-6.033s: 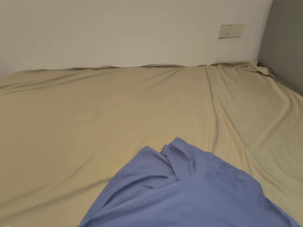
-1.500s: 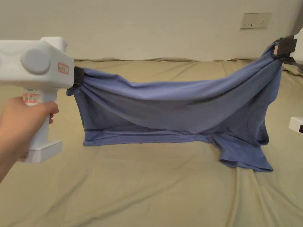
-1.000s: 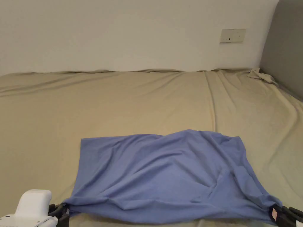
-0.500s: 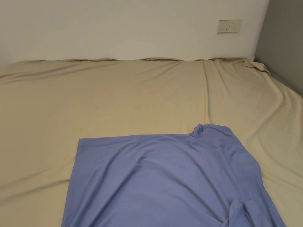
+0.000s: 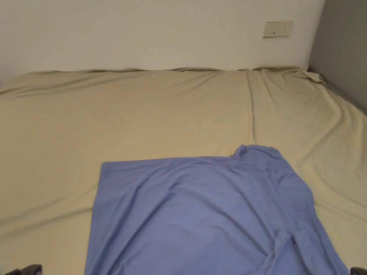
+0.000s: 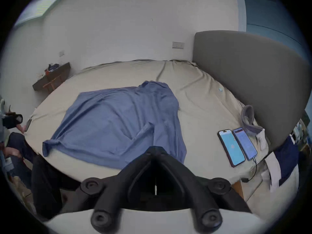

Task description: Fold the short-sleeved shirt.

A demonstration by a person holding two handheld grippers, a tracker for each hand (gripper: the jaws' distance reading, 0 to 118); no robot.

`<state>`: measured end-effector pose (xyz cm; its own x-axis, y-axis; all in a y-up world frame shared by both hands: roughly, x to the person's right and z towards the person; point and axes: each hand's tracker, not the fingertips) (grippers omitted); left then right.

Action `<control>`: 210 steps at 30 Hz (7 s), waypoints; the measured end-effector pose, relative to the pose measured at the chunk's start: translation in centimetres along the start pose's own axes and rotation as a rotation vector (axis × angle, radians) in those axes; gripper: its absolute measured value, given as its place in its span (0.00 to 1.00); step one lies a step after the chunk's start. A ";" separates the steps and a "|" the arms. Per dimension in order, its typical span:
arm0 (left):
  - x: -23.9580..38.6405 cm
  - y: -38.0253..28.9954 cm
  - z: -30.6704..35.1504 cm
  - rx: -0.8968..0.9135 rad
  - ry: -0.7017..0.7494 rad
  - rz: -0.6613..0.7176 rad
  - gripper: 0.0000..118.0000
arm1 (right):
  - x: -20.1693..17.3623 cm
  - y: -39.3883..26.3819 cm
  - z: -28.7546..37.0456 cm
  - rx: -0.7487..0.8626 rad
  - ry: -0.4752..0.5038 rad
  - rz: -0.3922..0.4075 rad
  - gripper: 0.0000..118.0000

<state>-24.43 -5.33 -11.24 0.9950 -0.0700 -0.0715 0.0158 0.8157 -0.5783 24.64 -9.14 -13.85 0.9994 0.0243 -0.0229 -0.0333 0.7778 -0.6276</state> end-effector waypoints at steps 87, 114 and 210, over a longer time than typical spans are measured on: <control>1.9 1.2 -13.8 -0.154 -0.010 0.032 0.00 | 1.8 5.5 -12.3 -0.148 0.136 -0.002 0.02; 1.2 1.3 -28.1 -0.374 -0.117 0.038 0.08 | -1.5 7.0 -19.1 -0.228 0.239 -0.013 0.03; -1.5 10.2 -42.1 -0.483 -0.060 -0.009 0.01 | -2.2 12.5 -21.7 -0.154 0.280 0.003 0.02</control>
<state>-29.93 -21.13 -51.25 0.9992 -0.0308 -0.0259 -0.0091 0.4540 -0.8910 21.97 -13.11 -38.56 0.9604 -0.1641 -0.2253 -0.0578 0.6735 -0.7370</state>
